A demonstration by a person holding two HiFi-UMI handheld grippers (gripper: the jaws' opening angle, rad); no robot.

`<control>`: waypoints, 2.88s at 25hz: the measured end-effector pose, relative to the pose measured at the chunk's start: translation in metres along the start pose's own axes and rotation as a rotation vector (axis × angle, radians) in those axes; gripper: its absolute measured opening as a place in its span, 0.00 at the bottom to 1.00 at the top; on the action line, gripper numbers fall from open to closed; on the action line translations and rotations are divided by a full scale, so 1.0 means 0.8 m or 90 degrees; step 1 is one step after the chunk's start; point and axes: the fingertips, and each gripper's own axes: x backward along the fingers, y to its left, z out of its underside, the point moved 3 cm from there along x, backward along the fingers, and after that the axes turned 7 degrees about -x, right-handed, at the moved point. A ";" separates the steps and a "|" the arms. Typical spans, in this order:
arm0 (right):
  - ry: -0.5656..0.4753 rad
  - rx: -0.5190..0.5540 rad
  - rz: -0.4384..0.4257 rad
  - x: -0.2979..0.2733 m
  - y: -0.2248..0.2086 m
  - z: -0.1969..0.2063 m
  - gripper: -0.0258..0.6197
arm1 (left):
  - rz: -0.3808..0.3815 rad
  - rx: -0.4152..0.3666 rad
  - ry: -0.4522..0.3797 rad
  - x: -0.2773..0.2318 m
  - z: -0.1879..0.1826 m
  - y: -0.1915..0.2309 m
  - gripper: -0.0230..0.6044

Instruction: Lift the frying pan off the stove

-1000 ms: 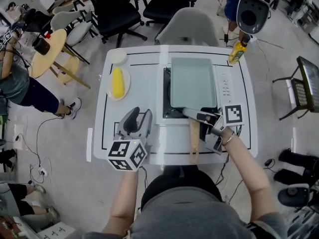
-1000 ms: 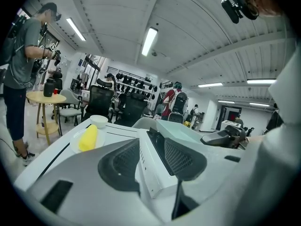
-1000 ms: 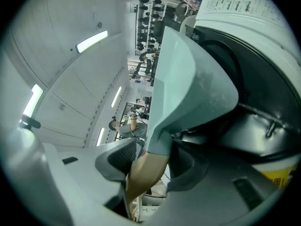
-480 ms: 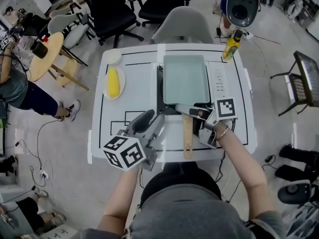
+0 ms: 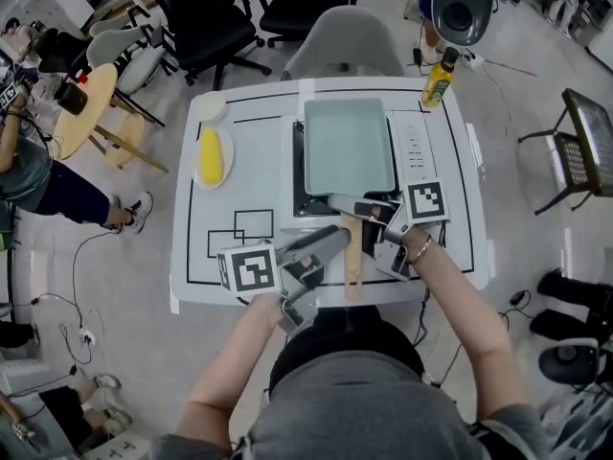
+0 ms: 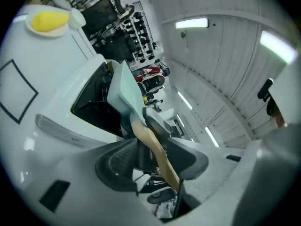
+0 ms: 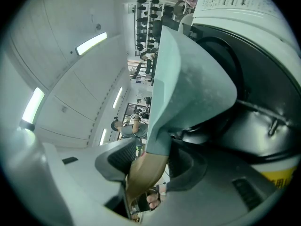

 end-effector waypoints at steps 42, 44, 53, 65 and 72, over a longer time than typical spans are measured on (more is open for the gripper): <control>0.012 0.054 -0.020 0.000 0.012 0.009 0.35 | 0.131 0.131 0.186 -0.061 0.032 -0.022 0.21; 0.009 0.069 -0.025 0.002 0.021 0.007 0.35 | 0.129 0.114 0.185 -0.061 0.029 -0.026 0.21; -0.009 0.153 -0.042 0.009 0.073 0.002 0.35 | 0.146 0.024 0.178 -0.057 0.010 -0.061 0.21; -0.029 0.241 -0.075 0.023 0.139 0.008 0.35 | 0.177 -0.085 0.163 -0.051 -0.006 -0.116 0.21; -0.038 0.278 -0.087 0.029 0.167 0.014 0.35 | 0.185 -0.121 0.161 -0.046 -0.010 -0.139 0.21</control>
